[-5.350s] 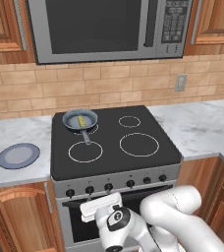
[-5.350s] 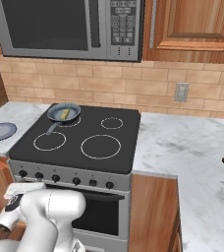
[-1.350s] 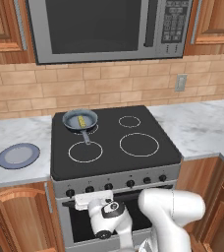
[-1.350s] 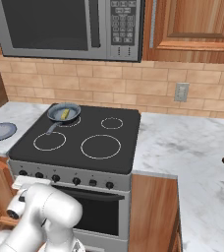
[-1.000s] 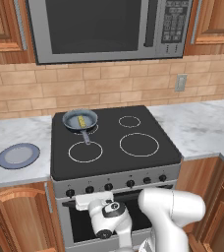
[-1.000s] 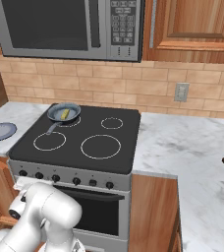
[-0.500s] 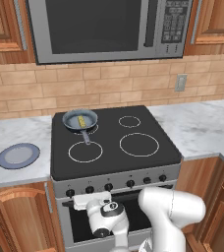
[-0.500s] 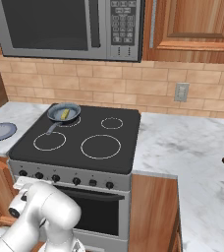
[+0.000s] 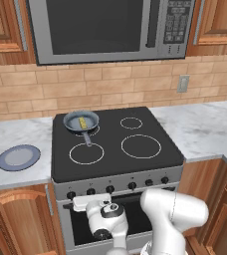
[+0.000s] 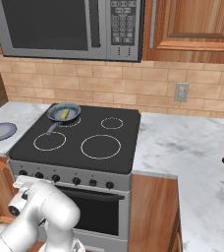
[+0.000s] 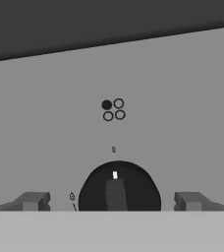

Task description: Pick up the butter stick and place it in the pan. Then turn on the burner for the pan.

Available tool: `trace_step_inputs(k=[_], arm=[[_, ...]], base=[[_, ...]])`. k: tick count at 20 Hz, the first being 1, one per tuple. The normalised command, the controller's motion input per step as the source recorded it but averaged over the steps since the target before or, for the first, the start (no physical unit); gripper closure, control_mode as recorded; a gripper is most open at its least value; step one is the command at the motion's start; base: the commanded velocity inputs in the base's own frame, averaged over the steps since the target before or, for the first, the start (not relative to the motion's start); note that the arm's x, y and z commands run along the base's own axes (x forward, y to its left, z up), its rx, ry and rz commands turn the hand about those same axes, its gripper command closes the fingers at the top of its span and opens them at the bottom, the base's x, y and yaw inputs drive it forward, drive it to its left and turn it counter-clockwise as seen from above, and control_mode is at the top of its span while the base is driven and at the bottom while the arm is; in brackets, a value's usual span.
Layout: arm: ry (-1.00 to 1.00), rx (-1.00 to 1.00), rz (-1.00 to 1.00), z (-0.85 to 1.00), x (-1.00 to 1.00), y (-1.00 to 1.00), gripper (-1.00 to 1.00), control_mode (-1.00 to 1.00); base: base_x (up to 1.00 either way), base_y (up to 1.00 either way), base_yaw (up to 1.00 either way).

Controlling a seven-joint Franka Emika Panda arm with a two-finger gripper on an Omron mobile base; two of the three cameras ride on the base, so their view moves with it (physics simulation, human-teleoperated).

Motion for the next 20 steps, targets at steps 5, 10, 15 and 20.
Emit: trace_step_inputs(k=[5, 10, 15, 20], arm=[[0.00, 0.03, 0.02, -0.02, 0.08, 0.00, 1.00, -1.00], [0.00, 0.00, 0.00, -0.03, 0.03, 0.00, 1.00, -1.00], [0.00, 0.00, 0.00, 0.00, 0.00, 0.00, 1.00, -1.00], [0.00, 0.00, 0.00, 0.00, 0.01, 0.00, 1.00, -1.00]], base=[[0.00, 0.00, 0.00], [0.00, 0.00, 0.00], [0.00, 0.00, 0.00], [0.00, 0.00, 0.00]])
